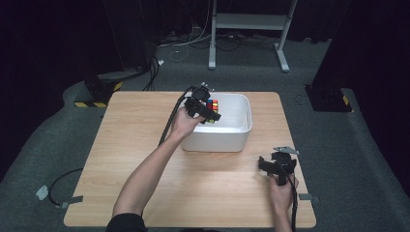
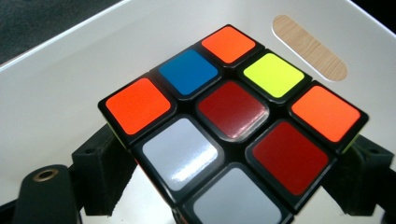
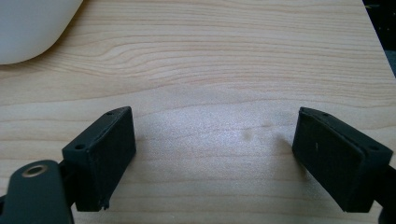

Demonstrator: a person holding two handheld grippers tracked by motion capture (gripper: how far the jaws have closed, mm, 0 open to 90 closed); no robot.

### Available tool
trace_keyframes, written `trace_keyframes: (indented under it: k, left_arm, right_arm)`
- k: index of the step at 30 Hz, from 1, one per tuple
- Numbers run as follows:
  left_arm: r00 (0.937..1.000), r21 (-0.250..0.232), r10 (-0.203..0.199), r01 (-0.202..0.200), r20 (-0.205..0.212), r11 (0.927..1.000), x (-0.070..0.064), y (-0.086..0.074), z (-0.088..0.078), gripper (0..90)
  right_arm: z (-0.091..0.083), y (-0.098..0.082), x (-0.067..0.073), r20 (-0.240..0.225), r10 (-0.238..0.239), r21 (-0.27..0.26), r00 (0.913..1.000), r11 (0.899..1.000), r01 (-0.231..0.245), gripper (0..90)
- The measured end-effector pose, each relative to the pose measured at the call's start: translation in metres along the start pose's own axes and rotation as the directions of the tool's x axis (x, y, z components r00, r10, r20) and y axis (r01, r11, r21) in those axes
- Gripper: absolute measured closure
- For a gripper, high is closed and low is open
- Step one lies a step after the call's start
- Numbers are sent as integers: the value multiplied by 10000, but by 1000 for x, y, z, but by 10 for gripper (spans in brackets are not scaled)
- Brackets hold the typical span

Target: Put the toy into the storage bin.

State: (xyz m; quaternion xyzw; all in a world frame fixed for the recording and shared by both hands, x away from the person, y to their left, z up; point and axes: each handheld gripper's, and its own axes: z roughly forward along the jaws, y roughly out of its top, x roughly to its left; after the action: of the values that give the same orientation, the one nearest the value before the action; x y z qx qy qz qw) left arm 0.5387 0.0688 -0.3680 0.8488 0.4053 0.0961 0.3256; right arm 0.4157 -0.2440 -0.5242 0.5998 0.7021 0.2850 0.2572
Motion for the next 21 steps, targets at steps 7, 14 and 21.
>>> trace_keyframes:
  k: [7, 14, 21]
  left_arm:
    - [9997, -81, -224, 225, 73, 9997, 1, -9, -7, 152]
    - [10000, -255, 35, -36, -42, 9997, -7, -10, -12, 152]
    - [10000, -373, -57, 56, -34, 9993, -9, -15, -14, 152]
  right_arm:
    - [0, 0, 0, 1, 44, 11, 10000, 10000, -44, 130]
    - [0, 0, 0, 0, -1, -1, 10000, 10000, 1, 130]
    - [0, 0, 0, 0, -1, -1, 10000, 10000, 1, 130]
